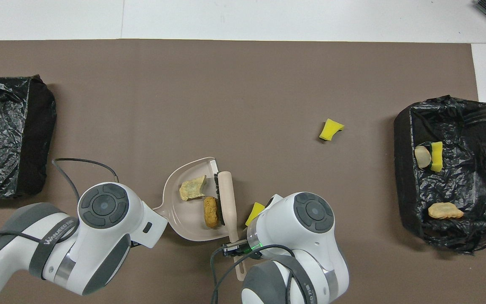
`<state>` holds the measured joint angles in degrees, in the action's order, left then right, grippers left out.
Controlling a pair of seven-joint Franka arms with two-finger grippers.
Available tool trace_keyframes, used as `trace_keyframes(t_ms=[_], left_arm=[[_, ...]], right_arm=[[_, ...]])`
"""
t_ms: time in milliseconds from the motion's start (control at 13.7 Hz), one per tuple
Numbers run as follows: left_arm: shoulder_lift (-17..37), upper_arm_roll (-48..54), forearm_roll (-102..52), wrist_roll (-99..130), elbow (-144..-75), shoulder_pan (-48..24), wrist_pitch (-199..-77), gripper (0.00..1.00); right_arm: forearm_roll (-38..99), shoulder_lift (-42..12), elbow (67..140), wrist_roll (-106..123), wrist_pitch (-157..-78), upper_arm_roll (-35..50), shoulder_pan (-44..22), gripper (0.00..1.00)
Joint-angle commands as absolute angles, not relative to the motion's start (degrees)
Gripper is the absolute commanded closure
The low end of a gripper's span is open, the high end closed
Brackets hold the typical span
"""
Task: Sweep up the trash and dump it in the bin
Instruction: 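Sweep remaining scraps with the brush in the right gripper into the dustpan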
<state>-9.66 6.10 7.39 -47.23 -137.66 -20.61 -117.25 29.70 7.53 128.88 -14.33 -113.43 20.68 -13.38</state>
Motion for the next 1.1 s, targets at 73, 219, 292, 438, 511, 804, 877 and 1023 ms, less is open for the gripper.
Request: trace_keyframes(t_ms=[73, 219, 292, 438, 511, 804, 877, 1023], left_arm=[[-9.8, 6.0, 6.5, -50.5, -138.0, -20.4, -118.7, 1.00], [-9.7, 6.0, 6.5, -52.0, -137.9, -20.4, -119.2, 1.00], [-9.7, 6.0, 6.5, -52.0, -137.9, -20.4, -119.1, 1.00], [-9.7, 6.0, 6.5, -52.4, -137.9, -20.5, -119.1, 1.00], [-9.7, 6.0, 6.5, -53.5, -138.0, -20.4, -119.1, 1.00], [-9.5, 6.0, 6.5, -54.7, -137.8, -20.4, -119.3, 1.00], [-9.4, 6.0, 6.5, -54.6, -137.6, -20.3, -119.4, 1.00], [-9.1, 6.0, 6.5, -54.6, -137.5, -20.4, -119.4, 1.00]], right_arm=[[17.5, 15.2, 132.7, -25.3, -104.0, 21.4, -11.6, 1.00], [17.0, 18.2, 139.8, -25.5, -102.7, 21.4, -11.6, 1.00], [17.1, 17.1, 141.8, -26.3, -103.6, 21.5, -11.3, 1.00], [17.7, 14.4, 143.0, -27.5, -107.9, 21.8, -11.9, 1.00], [18.7, 13.0, 143.0, -27.2, -111.1, 21.9, -12.5, 1.00], [33.4, 10.7, 142.6, -20.5, -121.2, 22.0, -14.8, 1.00], [36.4, 10.7, 142.6, -19.2, -122.9, 22.0, -15.2, 1.00], [44.4, 10.0, 142.6, -16.1, -128.5, 22.0, -17.2, 1.00]])
